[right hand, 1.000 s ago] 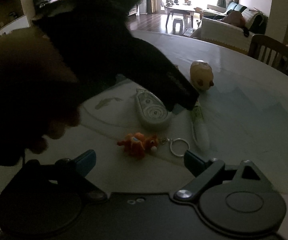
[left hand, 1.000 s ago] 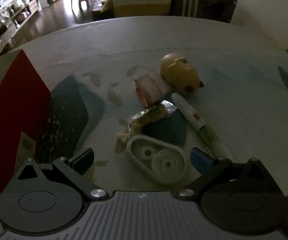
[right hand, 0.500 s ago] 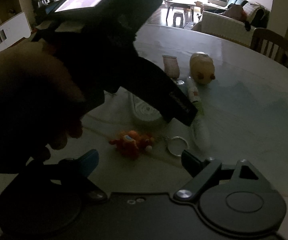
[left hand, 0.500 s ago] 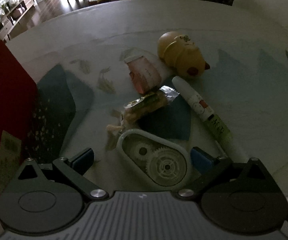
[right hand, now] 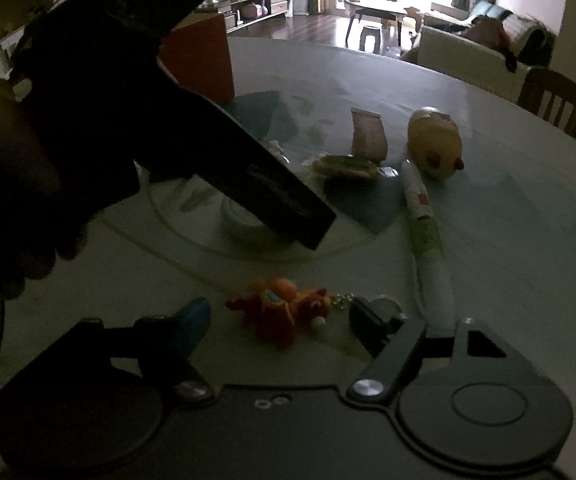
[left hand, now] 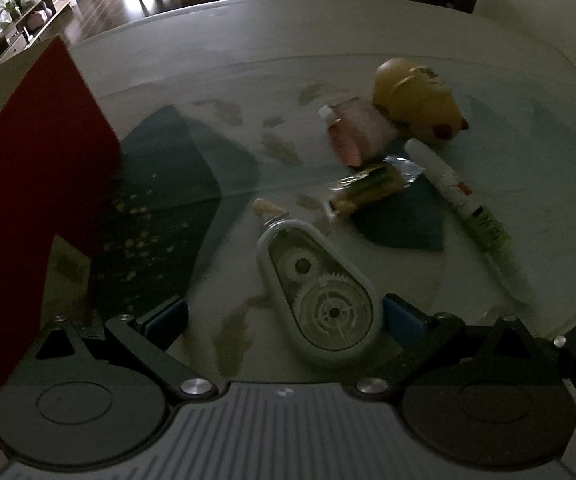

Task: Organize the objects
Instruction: 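Grasp the dispenser with left tool while right tool grasps the orange keychain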

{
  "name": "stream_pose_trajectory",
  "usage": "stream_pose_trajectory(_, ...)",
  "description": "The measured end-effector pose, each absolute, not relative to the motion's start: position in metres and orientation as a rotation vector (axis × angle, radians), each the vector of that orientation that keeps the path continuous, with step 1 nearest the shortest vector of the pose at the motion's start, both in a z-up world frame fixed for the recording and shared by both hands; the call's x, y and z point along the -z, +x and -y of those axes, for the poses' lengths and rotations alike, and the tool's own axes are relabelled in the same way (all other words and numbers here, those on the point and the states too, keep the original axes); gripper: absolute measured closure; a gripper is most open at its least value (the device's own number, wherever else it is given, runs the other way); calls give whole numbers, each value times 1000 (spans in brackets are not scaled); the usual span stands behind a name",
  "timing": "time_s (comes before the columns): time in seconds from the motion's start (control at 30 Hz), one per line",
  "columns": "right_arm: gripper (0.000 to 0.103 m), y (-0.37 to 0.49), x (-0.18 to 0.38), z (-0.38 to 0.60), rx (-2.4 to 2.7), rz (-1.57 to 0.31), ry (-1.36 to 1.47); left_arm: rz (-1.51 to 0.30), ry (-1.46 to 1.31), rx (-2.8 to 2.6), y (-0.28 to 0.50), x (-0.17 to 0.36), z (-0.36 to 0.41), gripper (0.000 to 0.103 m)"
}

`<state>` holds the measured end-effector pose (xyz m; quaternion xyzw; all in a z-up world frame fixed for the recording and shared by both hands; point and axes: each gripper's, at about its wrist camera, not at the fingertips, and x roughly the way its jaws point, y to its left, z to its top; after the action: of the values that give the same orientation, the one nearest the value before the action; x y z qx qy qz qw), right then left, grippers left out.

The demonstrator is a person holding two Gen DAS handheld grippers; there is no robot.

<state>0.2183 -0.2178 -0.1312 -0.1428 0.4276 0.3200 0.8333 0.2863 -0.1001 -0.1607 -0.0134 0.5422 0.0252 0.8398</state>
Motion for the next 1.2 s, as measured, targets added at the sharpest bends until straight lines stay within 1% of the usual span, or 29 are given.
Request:
stream_pose_trajectory(0.17, 33, 211, 133, 212, -685, -883, -345, -1141, -47, -78, 283, 162, 84, 0)
stream_pose_trajectory(0.3, 43, 213, 133, 213, -678, -879, -338, -1137, -58, -99, 284, 163, 84, 0)
stream_pose_trajectory(0.43, 44, 214, 132, 213, -680, -879, -336, -1127, -76, -121, 288, 161, 83, 1)
stream_pose_trajectory(0.5, 45, 214, 132, 213, -677, -878, -338, -1125, -77, -129, 289, 161, 83, 5)
stream_pose_trajectory(0.53, 45, 214, 132, 213, -676, -877, -340, -1119, -74, -126, 288, 160, 84, 9)
stream_pose_trajectory(0.57, 45, 214, 132, 213, -675, -876, -340, -1113, -70, -120, 286, 158, 85, 17)
stream_pose_trajectory(0.6, 45, 214, 131, 212, -672, -876, -342, -1105, -64, -111, 285, 156, 87, 22)
stream_pose_trajectory(0.63, 45, 214, 131, 213, -670, -878, -343, -1096, -56, -100, 283, 153, 89, 36)
stream_pose_trajectory(0.67, 45, 214, 131, 213, -665, -878, -345, -1086, -48, -92, 282, 151, 91, 47)
stream_pose_trajectory(0.8, 46, 212, 128, 219, -649, -885, -335, -1081, -38, -81, 276, 149, 92, 48)
stream_pose_trajectory(0.83, 47, 212, 126, 222, -644, -888, -328, -1083, -45, -78, 273, 148, 91, 48)
stream_pose_trajectory(1.2, 48, 196, 94, 243, -626, -872, -238, -1063, -132, 7, 226, 135, 84, 48)
